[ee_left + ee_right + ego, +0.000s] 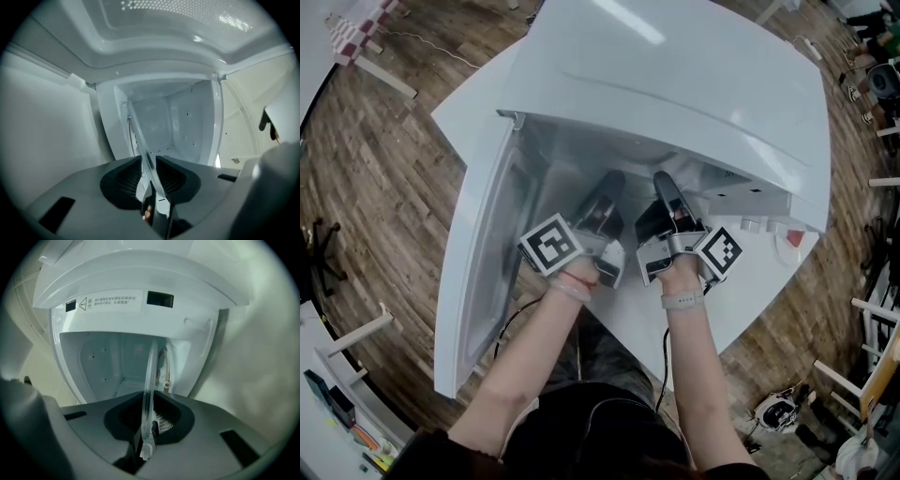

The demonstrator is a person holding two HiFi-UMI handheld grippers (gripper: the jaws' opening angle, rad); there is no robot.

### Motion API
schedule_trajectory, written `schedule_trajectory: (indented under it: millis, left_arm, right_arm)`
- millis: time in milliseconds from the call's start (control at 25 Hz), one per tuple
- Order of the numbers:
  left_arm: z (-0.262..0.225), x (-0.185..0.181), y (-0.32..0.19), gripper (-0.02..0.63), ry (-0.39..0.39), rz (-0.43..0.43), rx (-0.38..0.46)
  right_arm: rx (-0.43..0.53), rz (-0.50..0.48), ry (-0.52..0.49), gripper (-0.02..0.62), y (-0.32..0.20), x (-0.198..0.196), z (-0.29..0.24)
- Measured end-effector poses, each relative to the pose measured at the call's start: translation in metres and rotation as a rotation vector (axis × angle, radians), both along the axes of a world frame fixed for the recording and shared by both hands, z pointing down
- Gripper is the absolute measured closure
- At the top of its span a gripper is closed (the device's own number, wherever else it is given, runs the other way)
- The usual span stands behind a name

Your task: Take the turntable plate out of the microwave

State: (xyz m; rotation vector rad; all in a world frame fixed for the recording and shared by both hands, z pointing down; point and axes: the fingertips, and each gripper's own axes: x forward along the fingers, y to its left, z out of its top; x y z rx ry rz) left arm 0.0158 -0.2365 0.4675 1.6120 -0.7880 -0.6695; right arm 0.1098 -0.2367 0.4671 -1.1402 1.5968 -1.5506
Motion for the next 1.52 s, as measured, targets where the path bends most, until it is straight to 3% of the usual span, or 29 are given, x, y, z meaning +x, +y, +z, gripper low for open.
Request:
schedule_trajectory:
  millis: [160, 320, 560, 1320, 1520]
  left_arm:
    - [0.007, -0.018, -0.003, 0.518, -0.007, -0.076, -0.014]
    - [0.009, -0.028, -0.009, 0.518, 0.074, -0.129, -0.036]
    - [0.009, -0.03, -0.012, 0.522, 0.164, -0.156, -0.049]
    - [0.007, -0.036, 0.029, 0.561, 0.202, -0.175, -0.055]
    - [0.008, -0.04, 0.034, 0.563, 0.231, -0.188, -0.069]
  right_arm:
    - [0.04, -0.065, 0.027, 0.545, 0.007, -0.001, -0.005]
    - [0.046, -0.092, 0.029, 0.548, 0.015, 0.001, -0.003]
    - [0.066, -0.121, 0.029, 0.546, 0.021, 0.001, -0.007]
    - [0.056, -0.14, -0.013, 0.54, 0.06, 0.0, 0.007]
    - [0.055, -0.13, 0.031, 0.538, 0.062, -0.002, 0.008]
